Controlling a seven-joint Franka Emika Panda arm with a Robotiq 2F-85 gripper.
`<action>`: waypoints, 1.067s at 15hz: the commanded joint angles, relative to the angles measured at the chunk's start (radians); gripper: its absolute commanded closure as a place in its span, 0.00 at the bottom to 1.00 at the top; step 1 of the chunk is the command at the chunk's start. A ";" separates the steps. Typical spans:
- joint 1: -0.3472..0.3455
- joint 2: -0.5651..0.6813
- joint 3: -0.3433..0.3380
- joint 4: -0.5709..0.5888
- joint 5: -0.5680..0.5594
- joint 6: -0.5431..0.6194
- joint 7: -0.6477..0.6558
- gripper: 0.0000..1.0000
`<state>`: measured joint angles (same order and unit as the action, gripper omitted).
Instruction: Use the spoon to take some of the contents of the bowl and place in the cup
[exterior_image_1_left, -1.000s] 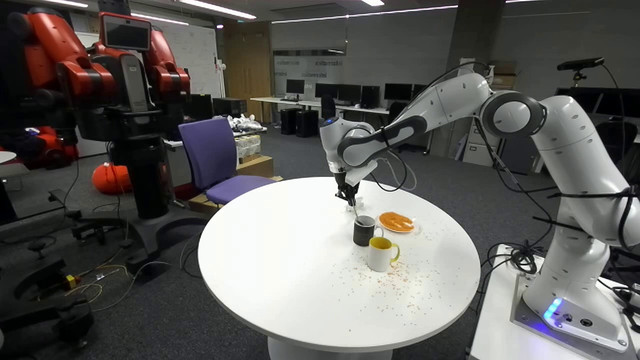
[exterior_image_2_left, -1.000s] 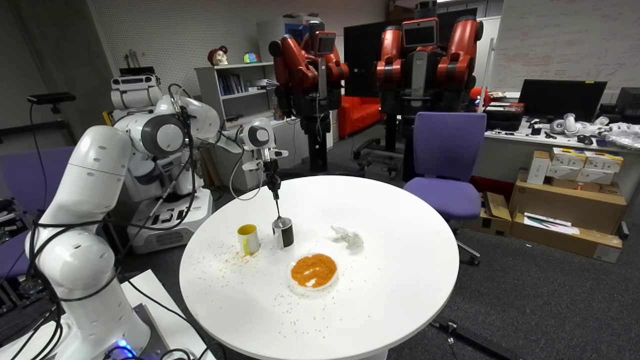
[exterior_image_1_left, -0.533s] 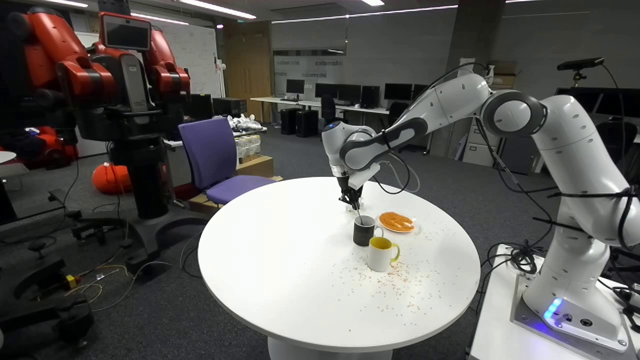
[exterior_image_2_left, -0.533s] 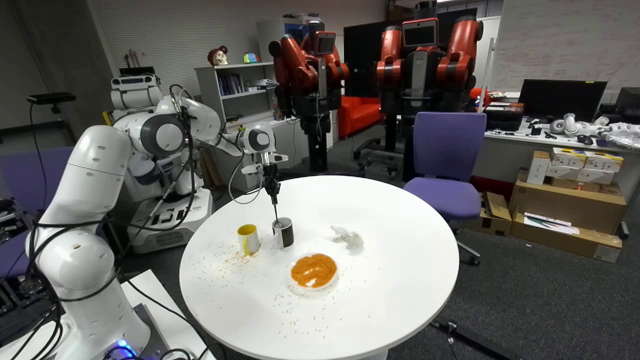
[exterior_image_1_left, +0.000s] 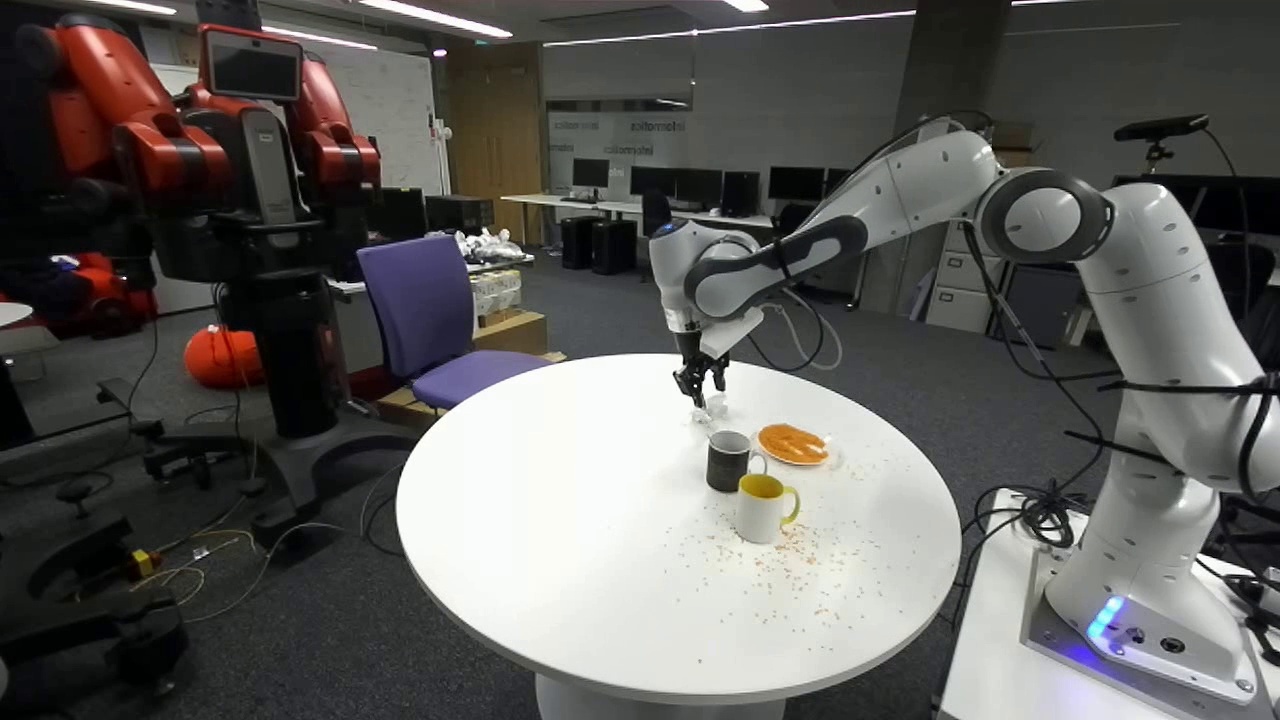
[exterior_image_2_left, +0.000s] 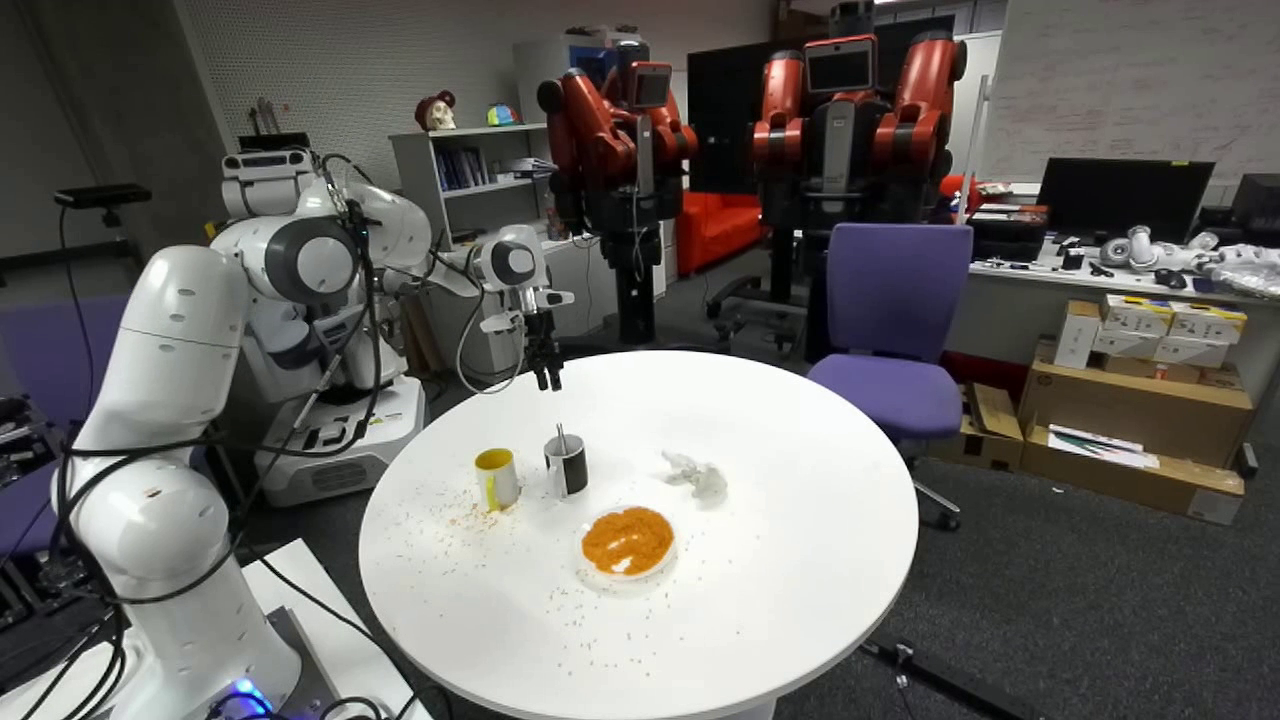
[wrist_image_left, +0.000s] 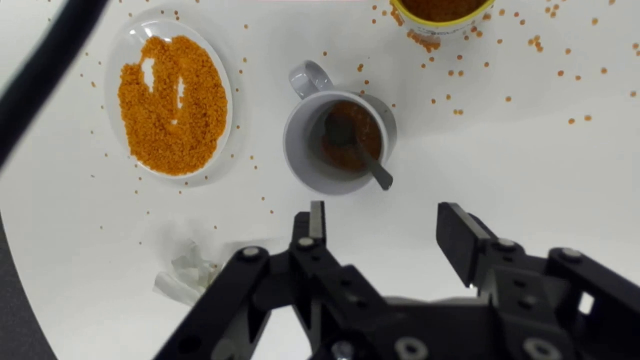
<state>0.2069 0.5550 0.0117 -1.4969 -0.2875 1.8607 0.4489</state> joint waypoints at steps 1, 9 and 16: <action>-0.015 -0.170 -0.007 -0.082 0.005 0.002 -0.088 0.04; -0.099 -0.443 0.016 -0.150 0.099 0.022 -0.361 0.00; -0.154 -0.615 0.004 -0.251 0.320 -0.062 -0.839 0.00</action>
<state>0.0803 0.0322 0.0088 -1.6591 -0.0226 1.8330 -0.2217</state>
